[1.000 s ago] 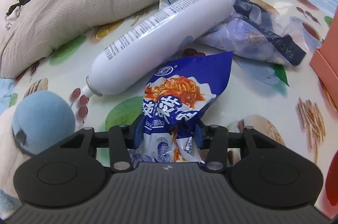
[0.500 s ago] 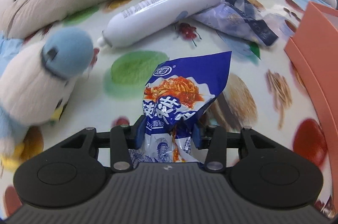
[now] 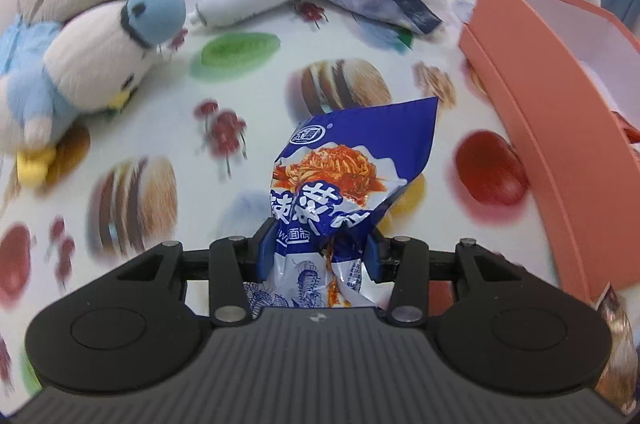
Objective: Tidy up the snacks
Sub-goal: 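Carry the shrimp packet and blue noodle bag over the pink box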
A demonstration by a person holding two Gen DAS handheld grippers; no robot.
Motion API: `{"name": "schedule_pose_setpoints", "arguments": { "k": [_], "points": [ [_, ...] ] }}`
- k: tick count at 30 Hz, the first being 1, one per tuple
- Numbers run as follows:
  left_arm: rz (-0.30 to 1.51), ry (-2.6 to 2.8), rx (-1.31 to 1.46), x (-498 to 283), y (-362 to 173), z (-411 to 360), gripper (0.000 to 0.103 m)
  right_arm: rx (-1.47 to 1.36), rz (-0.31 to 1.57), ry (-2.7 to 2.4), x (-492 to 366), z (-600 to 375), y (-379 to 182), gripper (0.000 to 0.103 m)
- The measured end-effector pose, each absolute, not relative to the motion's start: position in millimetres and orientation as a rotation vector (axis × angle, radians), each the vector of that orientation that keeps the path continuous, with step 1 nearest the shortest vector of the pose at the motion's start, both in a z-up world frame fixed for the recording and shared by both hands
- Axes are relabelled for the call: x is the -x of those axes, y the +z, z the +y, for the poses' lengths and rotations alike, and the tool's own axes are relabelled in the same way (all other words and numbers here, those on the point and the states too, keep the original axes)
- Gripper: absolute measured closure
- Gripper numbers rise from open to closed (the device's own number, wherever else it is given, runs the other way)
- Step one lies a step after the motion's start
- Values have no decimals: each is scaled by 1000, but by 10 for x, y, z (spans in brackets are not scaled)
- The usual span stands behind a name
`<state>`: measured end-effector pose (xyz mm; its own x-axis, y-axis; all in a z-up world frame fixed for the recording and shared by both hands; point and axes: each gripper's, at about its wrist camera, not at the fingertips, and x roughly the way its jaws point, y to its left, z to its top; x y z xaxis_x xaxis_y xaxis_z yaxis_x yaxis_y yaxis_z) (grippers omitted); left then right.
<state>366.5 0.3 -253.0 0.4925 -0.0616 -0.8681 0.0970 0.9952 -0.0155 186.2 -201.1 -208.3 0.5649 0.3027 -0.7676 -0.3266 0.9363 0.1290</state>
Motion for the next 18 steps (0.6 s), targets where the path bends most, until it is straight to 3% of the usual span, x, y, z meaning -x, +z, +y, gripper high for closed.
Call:
{"name": "schedule_pose_setpoints", "arguments": {
  "k": [18],
  "points": [
    [992, -129, 104, -2279, -1973, -301, 54, -69, 797, 210, -1292, -2452, -1700, 64]
  ]
}}
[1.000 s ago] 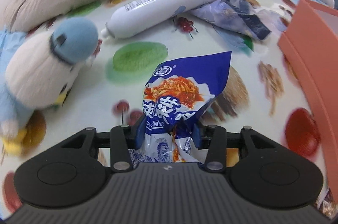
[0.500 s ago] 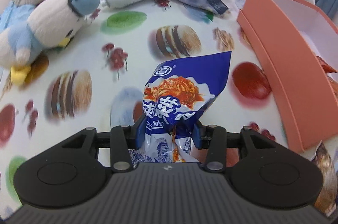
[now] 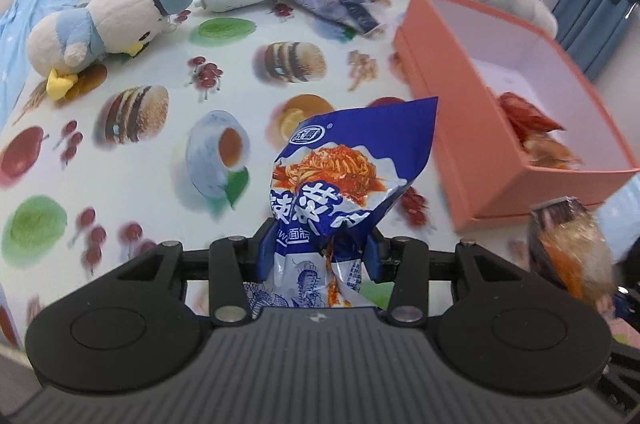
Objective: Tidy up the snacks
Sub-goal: 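Carry the shrimp packet and blue noodle bag over the pink box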
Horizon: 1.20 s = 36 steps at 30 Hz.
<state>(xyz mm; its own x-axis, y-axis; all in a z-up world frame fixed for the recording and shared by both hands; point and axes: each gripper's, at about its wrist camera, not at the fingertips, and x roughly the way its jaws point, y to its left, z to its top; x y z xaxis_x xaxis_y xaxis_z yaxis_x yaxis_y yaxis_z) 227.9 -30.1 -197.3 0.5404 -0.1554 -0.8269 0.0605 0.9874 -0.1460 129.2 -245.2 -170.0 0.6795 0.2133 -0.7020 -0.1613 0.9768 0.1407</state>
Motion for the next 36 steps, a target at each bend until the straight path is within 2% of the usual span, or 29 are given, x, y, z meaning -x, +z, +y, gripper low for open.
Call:
{"name": "schedule_pose_setpoints", "arguments": {
  "k": [19, 28, 36],
  "points": [
    [864, -286, 115, -1288, -1103, -896, 54, -104, 712, 74, -823, -2855, -1091, 64],
    [792, -318, 77, -1600, -767, -1068, 54, -157, 712, 39, -1026, -3138, -1053, 64],
    [831, -361, 82, -2170, -836, -1429, 54, -165, 699, 14, -1400, -3363, -1082, 64]
  ]
}}
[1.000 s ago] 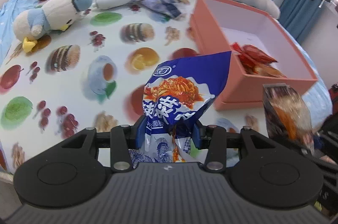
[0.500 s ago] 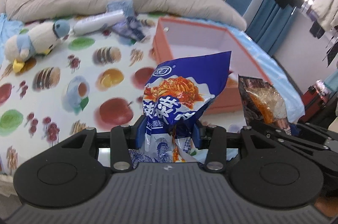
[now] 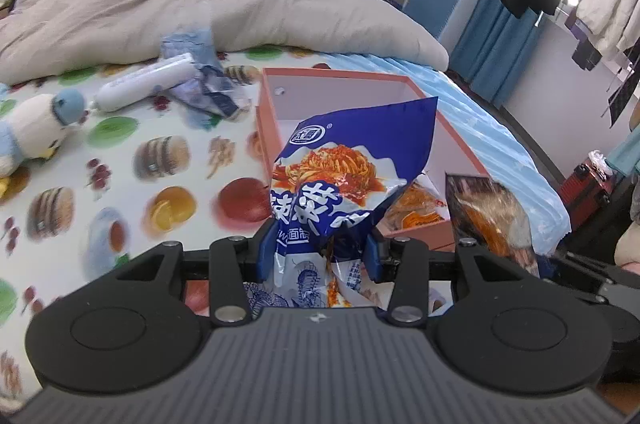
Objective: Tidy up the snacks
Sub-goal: 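Carry the shrimp packet and blue noodle bag over the pink box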
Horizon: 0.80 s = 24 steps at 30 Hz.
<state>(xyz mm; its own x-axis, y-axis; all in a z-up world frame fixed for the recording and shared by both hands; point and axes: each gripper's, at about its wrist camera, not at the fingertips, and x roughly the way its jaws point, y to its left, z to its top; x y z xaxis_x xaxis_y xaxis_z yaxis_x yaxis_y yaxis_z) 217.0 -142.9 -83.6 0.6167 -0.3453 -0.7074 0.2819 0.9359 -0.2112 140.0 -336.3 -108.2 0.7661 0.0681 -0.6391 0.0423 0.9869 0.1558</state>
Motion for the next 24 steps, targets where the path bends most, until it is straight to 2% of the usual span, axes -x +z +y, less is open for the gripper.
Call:
{"name": "schedule_pose_setpoints", "arguments": {
  "k": [16, 24],
  "points": [
    [845, -428, 57, -3572, -1068, -1991, 54, -191, 654, -46, -2536, -3844, -1160, 64],
    [883, -449, 43, -4121, -1353, -2235, 54, -204, 673, -93, -2991, -4008, -1400, 63]
  ]
}}
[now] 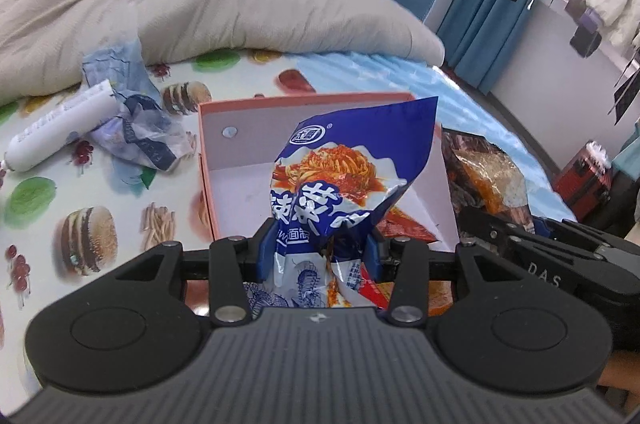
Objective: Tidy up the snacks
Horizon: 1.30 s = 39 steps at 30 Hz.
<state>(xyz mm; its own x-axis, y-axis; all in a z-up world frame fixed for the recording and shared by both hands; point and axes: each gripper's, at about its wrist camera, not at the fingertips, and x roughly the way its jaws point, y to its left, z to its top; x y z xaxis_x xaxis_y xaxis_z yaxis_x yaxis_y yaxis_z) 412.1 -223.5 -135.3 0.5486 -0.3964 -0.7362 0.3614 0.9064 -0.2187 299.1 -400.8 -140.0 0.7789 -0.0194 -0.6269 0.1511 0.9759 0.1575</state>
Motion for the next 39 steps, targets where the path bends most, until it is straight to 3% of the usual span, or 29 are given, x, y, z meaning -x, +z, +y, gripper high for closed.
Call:
{"name": "schedule_pose_setpoints", "arguments": {
  "k": [10, 13, 15, 24, 39],
  "points": [
    [891, -454, 9, -4246, -1538, -2299, 50, -246, 718, -118, -3125, -4062, -1621, 60],
    [855, -453, 8, -4182, -1434, -2279, 34, -255, 717, -142, -3104, -4086, -1597, 41],
    [835, -443, 2, -4130, -1343, -2263, 33, -259, 704, -147, -3049, -4091, -1546, 37],
    [764, -447, 42, -3698, -818, -2050, 33, -271, 639, -106, -2711, -4022, -1186, 37],
    [621, -474, 66, -2335, 116, -1597, 33, -277, 465, -71, -1646, -3757, -292, 37]
  ]
}}
